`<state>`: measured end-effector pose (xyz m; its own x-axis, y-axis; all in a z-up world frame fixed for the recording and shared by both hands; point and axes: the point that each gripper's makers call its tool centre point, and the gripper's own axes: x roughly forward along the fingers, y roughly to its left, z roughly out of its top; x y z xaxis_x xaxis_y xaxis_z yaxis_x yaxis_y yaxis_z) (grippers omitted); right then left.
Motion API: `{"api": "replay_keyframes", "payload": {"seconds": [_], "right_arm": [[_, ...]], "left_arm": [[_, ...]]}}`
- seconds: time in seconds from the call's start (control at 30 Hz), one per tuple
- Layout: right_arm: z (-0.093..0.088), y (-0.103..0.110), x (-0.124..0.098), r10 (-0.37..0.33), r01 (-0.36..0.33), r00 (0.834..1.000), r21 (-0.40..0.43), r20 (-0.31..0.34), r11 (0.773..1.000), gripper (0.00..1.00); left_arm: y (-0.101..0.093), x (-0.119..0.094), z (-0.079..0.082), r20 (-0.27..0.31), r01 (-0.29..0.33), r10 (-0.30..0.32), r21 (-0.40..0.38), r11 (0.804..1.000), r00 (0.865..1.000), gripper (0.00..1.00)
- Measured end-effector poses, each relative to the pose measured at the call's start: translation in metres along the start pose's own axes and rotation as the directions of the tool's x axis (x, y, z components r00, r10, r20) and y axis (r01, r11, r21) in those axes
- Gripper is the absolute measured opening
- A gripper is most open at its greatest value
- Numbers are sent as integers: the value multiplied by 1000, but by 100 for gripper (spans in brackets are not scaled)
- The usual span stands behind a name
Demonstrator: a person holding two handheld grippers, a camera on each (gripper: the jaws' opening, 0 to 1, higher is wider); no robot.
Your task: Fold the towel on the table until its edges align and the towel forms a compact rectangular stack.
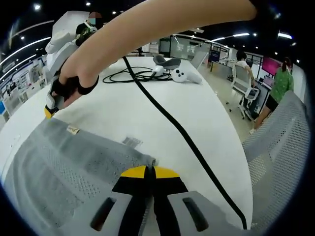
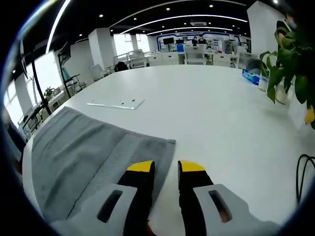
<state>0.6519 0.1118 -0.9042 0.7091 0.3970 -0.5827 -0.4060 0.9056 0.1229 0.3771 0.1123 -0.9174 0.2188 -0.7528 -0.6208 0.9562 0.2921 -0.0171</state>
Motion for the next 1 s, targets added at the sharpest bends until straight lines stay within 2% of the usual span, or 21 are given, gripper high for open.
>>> {"api": "replay_keyframes", "payload": {"seconds": [0.1,0.17,0.23,0.27,0.3,0.33,0.37,0.4,0.5,0.6,0.67,0.73,1.0], "right_arm": [[-9,1,3,-6,5,999,-16,-36,1000,17],[-9,-1,8,-11,10,1000,-104,-3,995,9],[-12,12,10,53,-53,999,-46,-6,998,0],[-11,7,9,23,-23,1000,-62,-3,998,1],[-12,7,10,21,-22,1000,-109,-6,994,0],[-13,8,10,20,-21,1000,-108,-9,994,0],[-12,7,10,19,-21,1000,-110,-14,994,0],[-13,7,10,19,-21,1000,-108,-19,994,0],[-13,7,7,19,-21,999,-80,-35,997,0],[-12,10,3,46,-47,999,-40,-25,998,0],[-11,11,-2,56,-56,998,-16,-19,998,0],[-10,10,-5,52,-52,998,-9,-22,999,0],[12,17,-20,77,-77,997,16,29,997,0]], "left_arm": [[1,1,-1,6,-2,2,-4,1000,1000,3],[1,1,-1,6,-5,5,2,1000,1000,3],[1,1,-1,7,-9,9,0,1000,1000,3],[1,1,-2,6,-12,12,-1,1000,1000,3],[1,1,-1,4,-14,14,-1,1000,1000,3],[1,1,-1,1,-13,13,-8,1000,1000,3],[1,1,-2,-3,3,-4,-58,998,1000,3],[2,1,-1,0,9,-10,-89,996,1000,3],[2,0,-1,-9,8,-9,-91,996,1000,2],[-2,-6,-1,-18,10,-12,-89,996,1000,2],[-3,-10,-2,-10,14,-15,-157,988,1000,2],[-1,-15,1,2,4,-3,-158,987,1000,2],[-1,-25,16,44,-10,17,-161,987,999,2]]}}
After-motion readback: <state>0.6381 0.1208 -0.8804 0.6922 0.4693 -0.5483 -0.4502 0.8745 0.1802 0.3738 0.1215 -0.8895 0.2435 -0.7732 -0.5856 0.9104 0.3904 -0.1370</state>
